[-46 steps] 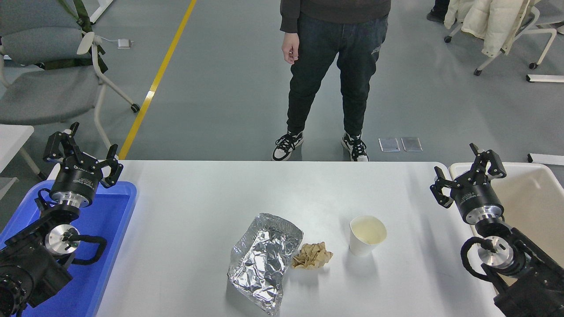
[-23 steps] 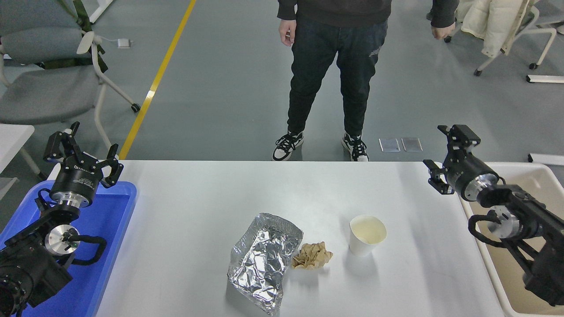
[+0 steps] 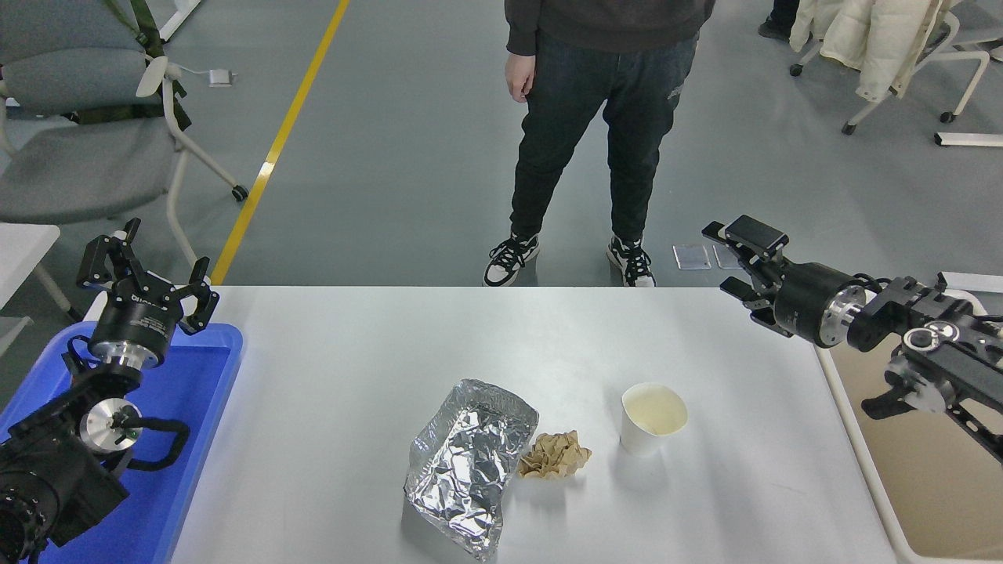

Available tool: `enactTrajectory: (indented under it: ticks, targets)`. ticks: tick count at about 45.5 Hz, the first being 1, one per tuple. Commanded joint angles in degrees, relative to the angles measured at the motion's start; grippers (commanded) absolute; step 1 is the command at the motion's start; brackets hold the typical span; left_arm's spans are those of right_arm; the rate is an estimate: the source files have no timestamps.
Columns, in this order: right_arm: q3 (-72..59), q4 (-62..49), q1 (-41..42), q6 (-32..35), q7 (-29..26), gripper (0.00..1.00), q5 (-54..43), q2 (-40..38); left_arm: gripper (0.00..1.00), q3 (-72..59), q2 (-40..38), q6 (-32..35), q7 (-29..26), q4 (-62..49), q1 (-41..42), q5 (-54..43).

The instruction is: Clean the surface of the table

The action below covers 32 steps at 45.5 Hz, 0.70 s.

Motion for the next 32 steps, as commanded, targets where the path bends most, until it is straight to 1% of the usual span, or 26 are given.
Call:
enactTrajectory:
  ticks: [1,5,7,16,21,28,32]
  targets:
    - [-20.6,2.3,13.2,0.6,1.8,1.0,-13.4,-0.1,1.0,0.0,0.0,0.0,0.0,0.0,-0.1,0.0]
    - [-26.3,2.7,16.0,0.5,3.9,1.0,-19.5,0.0,1.0,0.0,0.0,0.0,0.0,0.0,0.0,0.0]
    - [-28.4,2.8,17.1,0.5,4.2,1.0,-20.7,0.3,1.0,0.0,0.0,0.0,0.0,0.0,0.0,0.0]
    - [-36.0,2.3,18.7,0.6,4.2,1.0,-22.1,3.1,1.0,0.0,0.0,-0.1,0.0,0.0,-0.1,0.0]
    - [-39.7,0.8,18.5,0.6,4.2,1.0,-25.8,4.6,1.0,0.0,0.0,0.0,0.0,0.0,-0.1,0.0]
    - [-40.9,-4.1,17.9,0.6,3.6,1.0,-27.0,7.3,1.0,0.0,0.0,-0.1,0.0,0.0,-0.1,0.0]
    - [-40.9,-4.9,17.8,0.5,3.6,1.0,-27.0,8.0,1.0,0.0,0.0,-0.1,0.0,0.0,-0.1,0.0]
